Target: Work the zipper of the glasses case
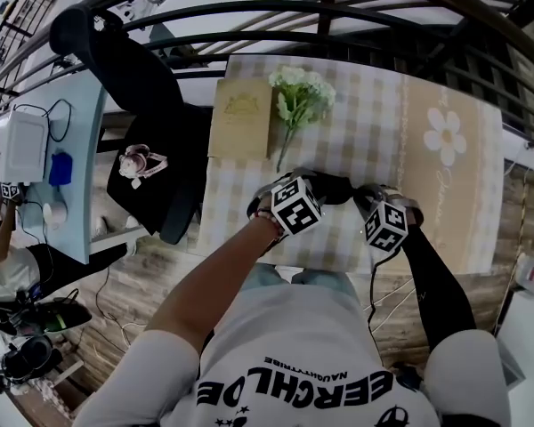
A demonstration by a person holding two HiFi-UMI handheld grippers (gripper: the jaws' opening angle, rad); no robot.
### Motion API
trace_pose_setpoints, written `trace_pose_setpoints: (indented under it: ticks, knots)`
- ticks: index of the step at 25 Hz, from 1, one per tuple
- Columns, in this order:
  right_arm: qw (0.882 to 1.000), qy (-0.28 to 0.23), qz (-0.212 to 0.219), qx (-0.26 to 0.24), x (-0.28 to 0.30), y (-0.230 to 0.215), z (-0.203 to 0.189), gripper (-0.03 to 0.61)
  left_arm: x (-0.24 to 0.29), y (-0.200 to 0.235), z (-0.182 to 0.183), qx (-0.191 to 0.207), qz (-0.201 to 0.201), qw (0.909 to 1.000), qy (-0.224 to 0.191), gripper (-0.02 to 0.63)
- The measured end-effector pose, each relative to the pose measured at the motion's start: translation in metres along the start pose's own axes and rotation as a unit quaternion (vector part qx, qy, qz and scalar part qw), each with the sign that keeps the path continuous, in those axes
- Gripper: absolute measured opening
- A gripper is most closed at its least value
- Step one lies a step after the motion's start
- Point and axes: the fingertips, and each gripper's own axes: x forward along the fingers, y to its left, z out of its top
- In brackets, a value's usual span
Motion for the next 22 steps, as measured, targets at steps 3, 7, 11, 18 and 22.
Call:
trace_pose_setpoints:
  ticks: [3, 7, 11, 18, 22]
  knots:
    - [0.999, -0.005, 0.003, 0.035, 0.002, 0.001, 0.000, 0.034, -0.001, 0.000, 0.001, -0.001, -0.001, 1.0000, -0.003, 0.170]
    - [0.999, -0.006, -0.020, 0.043, 0.006, 0.000, 0.001, 0.063, 0.000, 0.001, 0.001, -0.002, -0.004, 1.0000, -0.006, 0.170]
    - [0.999, 0.003, -0.040, 0.011, 0.002, -0.001, 0.000, 0.031, -0.001, 0.000, 0.002, -0.001, -0.004, 1.0000, -0.008, 0.170]
    - [0.998, 0.039, -0.045, -0.021, 0.003, 0.021, 0.001, 0.031, -0.001, 0.001, 0.001, -0.005, -0.004, 0.9999, -0.012, 0.170]
    - [0.998, 0.039, -0.047, 0.020, 0.006, 0.027, 0.005, 0.031, -0.001, 0.001, 0.001, -0.004, -0.004, 0.9999, -0.013, 0.170]
